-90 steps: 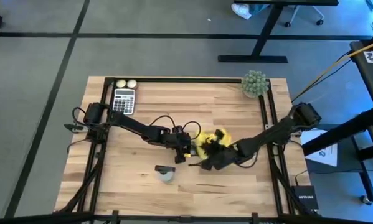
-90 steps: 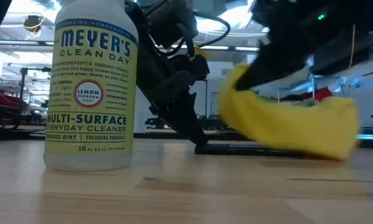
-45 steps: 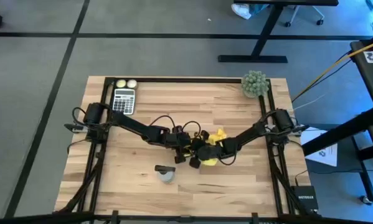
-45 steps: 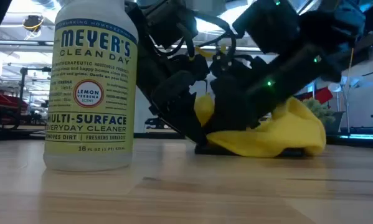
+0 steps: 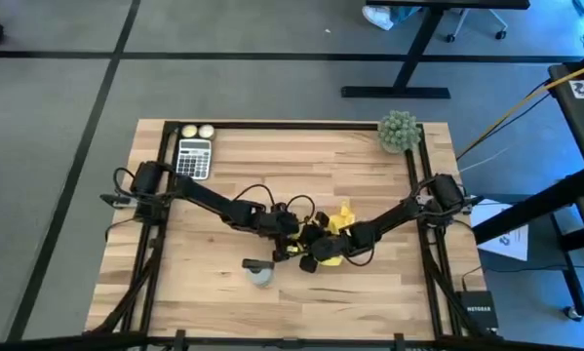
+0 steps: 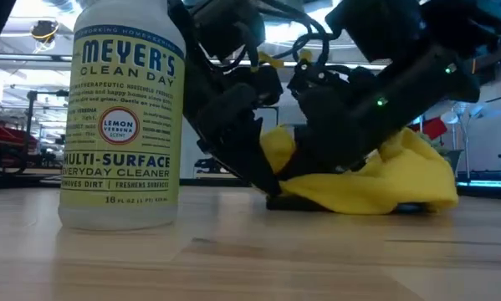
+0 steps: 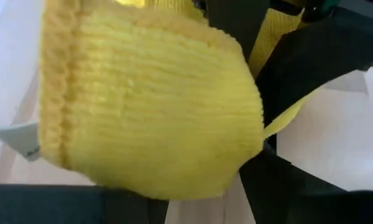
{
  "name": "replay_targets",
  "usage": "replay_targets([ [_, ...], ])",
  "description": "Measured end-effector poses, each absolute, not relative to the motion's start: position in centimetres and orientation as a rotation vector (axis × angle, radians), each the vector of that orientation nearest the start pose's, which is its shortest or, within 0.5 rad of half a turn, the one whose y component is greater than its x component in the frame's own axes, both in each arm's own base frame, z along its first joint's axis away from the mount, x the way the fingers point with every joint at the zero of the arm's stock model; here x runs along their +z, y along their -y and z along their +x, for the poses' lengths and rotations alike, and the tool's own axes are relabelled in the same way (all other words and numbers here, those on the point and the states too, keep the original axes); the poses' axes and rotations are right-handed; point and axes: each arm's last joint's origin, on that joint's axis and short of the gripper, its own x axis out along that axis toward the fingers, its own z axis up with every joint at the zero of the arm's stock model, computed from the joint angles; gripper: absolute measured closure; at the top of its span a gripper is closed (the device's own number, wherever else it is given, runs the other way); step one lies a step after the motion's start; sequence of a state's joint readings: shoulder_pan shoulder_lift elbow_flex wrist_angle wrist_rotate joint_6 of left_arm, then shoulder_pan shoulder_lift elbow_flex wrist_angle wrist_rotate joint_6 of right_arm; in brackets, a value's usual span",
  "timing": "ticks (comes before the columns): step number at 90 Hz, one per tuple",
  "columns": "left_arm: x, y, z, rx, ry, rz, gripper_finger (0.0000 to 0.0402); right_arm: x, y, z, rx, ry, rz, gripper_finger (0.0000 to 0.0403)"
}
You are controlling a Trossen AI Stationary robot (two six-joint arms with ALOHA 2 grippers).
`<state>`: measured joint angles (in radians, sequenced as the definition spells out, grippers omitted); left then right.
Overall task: Apply microfiber cloth
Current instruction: Wipe the front of the black cellphone with yellow microfiber cloth
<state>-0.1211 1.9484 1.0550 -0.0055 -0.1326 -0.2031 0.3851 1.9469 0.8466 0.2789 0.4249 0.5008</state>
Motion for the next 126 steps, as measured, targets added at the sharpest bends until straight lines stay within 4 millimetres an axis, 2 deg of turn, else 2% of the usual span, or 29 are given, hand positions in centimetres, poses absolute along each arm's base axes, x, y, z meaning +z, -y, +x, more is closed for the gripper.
replay_targets([
  [14, 11.9, 4.1, 37.5, 0.128, -0.890, -0.065, 0.0249, 11.8, -11.9, 31.5, -0.136, -0.753, 0.173, 0.0402],
  [25, 11.9, 3.9, 37.5, 0.136, -0.891, -0.064, 0.0249, 16.6, -11.4, 30.8, -0.153, -0.635, 0.153, 0.0402],
  [35, 11.9, 3.8, 37.5, 0.140, -0.891, -0.063, 0.0249, 19.8, -10.4, 29.3, -0.240, -0.564, 0.080, 0.0402],
  [51, 11.9, 3.9, 37.5, 0.131, -0.892, -0.066, 0.0249, 25.7, -9.0, 27.6, -0.321, -0.331, 0.002, 0.0402],
  [63, 11.9, 3.9, 37.5, 0.127, -0.891, -0.071, 0.0249, 28.8, -8.5, 27.1, -0.322, -0.148, -0.015, 0.0402],
  [70, 11.9, 3.9, 37.5, 0.126, -0.893, -0.072, 0.0249, 30.0, -8.6, 27.2, -0.298, -0.060, -0.005, 0.0402],
  [79, 11.9, 3.9, 37.5, 0.124, -0.894, -0.073, 0.0249, 29.2, -9.0, 27.2, -0.235, -0.113, -0.003, 0.0402],
  [89, 11.9, 3.9, 37.4, 0.122, -0.895, -0.071, 0.0249, 27.0, -9.7, 26.6, -0.246, -0.280, 0.037, 0.0402],
  [108, 11.9, 3.9, 37.5, 0.120, -0.893, -0.069, 0.0249, 20.1, -10.3, 25.2, -0.384, -0.537, 0.073, 0.0402],
  [118, 11.9, 3.9, 37.5, 0.119, -0.891, -0.070, 0.0249, 16.5, -10.6, 25.7, -0.369, -0.606, 0.088, 0.0402],
  [126, 12.0, 4.0, 37.5, 0.118, -0.889, -0.071, 0.0249, 14.4, -10.8, 27.3, -0.333, -0.623, 0.097, 0.0402],
])
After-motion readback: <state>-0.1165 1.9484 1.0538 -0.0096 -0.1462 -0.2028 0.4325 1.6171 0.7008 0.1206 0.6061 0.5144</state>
